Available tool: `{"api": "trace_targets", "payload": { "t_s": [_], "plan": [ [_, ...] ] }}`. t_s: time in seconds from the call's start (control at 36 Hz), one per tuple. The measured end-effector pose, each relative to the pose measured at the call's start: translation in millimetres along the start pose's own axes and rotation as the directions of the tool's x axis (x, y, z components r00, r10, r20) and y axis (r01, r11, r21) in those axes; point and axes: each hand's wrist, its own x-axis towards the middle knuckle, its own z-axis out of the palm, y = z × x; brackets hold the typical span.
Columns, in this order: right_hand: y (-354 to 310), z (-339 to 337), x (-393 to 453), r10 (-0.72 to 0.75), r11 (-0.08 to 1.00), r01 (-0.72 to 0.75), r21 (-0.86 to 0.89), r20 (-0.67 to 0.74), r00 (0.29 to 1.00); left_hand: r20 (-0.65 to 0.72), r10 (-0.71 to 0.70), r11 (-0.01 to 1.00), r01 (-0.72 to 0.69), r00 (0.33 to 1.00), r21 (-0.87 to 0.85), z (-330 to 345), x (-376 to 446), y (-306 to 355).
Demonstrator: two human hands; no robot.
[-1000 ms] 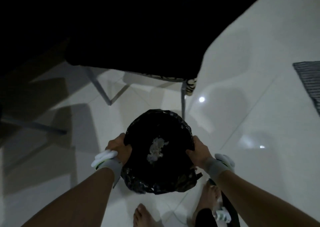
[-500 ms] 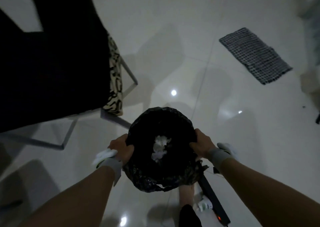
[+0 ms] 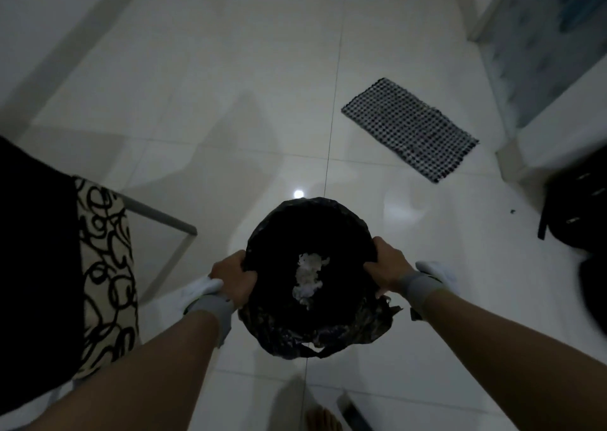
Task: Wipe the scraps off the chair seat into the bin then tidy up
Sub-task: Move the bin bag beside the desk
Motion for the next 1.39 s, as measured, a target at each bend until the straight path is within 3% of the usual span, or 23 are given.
{"api": "trace_targets", "payload": {
  "t_s": [0.22, 0.58, 0.92, 1.17, 1.39],
  "plan": [
    [-59, -55, 72, -0.04, 0.999, 0.04, -0.004, -0.031, 0.999, 0.008, 0.013, 0.999, -0.013, 1.0, -0.033, -45, 82, 47],
    [-206, -80, 223, -0.074, 0.994, 0.077, -0.077, 0.039, 0.996, -0.049, 0.008, 0.994, -0.013, 0.999, -0.11, -148, 235, 54],
    [-385, -64, 366, -0.278, 0.896, 0.331, -0.295, 0.209, 0.938, -0.152, -0.205, 0.952, 0.161, 0.967, -0.262, -271, 343, 22],
    [-533, -24, 439, -0.361, 0.813, 0.469, -0.346, 0.332, 0.871, -0.262, -0.443, 0.838, 0.293, 0.857, -0.46, -355, 384, -18],
    [-672, 66, 489, -0.426, 0.694, 0.626, -0.356, 0.499, 0.755, -0.329, -0.628, 0.72, 0.366, 0.705, -0.59, -434, 419, -100]
  ]
}}
